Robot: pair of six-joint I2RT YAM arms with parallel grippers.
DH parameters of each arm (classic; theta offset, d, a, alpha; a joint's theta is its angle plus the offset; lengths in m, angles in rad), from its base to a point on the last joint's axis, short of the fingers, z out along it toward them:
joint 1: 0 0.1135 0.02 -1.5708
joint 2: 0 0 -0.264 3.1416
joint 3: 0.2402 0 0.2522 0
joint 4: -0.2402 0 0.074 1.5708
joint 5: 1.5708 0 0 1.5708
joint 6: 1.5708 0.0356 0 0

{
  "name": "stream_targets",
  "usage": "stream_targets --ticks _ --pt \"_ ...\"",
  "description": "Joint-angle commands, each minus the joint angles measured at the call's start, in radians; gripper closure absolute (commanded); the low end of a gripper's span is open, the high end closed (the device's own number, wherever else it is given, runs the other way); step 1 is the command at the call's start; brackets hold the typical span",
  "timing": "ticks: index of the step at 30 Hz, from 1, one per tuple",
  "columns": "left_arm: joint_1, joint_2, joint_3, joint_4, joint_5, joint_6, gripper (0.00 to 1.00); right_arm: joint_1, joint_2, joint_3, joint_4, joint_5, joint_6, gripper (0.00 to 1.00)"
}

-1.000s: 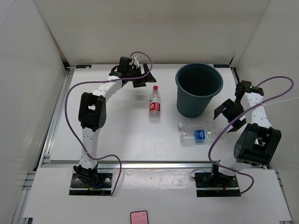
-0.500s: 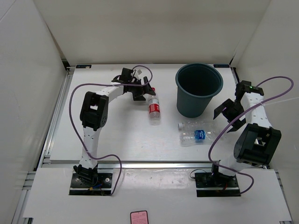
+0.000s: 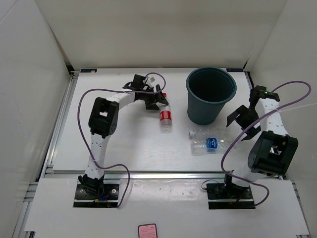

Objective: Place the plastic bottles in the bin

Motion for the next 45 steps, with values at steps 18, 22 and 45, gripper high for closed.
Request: stream_targets --ticks 18,22,45 --pt "0.05 0.035 0.535 0.0 0.049 -0.145 0.63 -0.004 -0.002 0.0 0.001 0.016 -0.031 0.0" --pt "0.061 0.057 0.784 0.0 -0.014 -0.171 0.63 -0.004 -0.002 -0.01 0.01 0.016 -0.021 0.0" --pt "-0.212 0.066 0.825 0.408 -0.132 -0.216 0.0 -0.004 -0.097 0.001 -0.048 0.089 0.009 0.0"
